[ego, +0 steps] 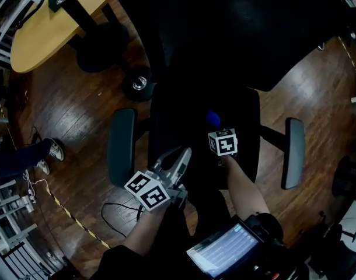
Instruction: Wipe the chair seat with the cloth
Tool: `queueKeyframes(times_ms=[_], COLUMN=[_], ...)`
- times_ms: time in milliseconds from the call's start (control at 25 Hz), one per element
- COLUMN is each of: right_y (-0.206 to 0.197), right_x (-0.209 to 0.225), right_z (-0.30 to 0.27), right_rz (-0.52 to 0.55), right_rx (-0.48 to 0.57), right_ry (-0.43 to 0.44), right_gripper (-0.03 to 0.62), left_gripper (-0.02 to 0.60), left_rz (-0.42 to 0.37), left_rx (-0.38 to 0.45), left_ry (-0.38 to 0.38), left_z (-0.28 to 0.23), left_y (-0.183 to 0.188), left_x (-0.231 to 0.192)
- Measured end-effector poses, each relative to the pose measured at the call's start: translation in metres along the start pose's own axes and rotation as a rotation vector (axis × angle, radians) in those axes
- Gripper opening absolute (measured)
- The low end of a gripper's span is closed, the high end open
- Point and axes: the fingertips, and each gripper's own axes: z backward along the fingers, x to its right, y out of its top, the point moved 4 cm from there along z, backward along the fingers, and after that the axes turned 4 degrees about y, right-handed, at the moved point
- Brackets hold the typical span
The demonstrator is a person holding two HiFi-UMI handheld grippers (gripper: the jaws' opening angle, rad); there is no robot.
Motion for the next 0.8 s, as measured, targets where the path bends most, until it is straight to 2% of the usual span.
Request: queueKeyframes(times_ms=[200, 360, 560, 800], right_y=[-0.018, -0.029, -0.034, -0.027], right_x=[0.070, 0.105, 0.112, 0.110], right_z=[0.054, 0.087, 0.097, 0.100], right_rz=[-0.060, -0.091, -0.092, -0.118], right_rx=[-0.018, -0.032, -0.021, 0.008], right_ry=[-0.151, -0.238, -0.257, -0.257], right_gripper=[0.048, 0.048, 0.048, 0.048], left_gripper=[-0.006, -0.006, -0.006, -0.006], left_rz=[-0.002, -0.002, -0.010, -0.008], left_rx=[-0.045, -0.074, -0.094, -0.072], left_ry=[-0.047, -0.084, -0.105, -0.087], left_z=[-0.031, -0.047, -0.052, -0.043], left_y=[-0.012, -0.021, -0.027, -0.023], left_x=[0.018, 0.032, 0.041, 0.036])
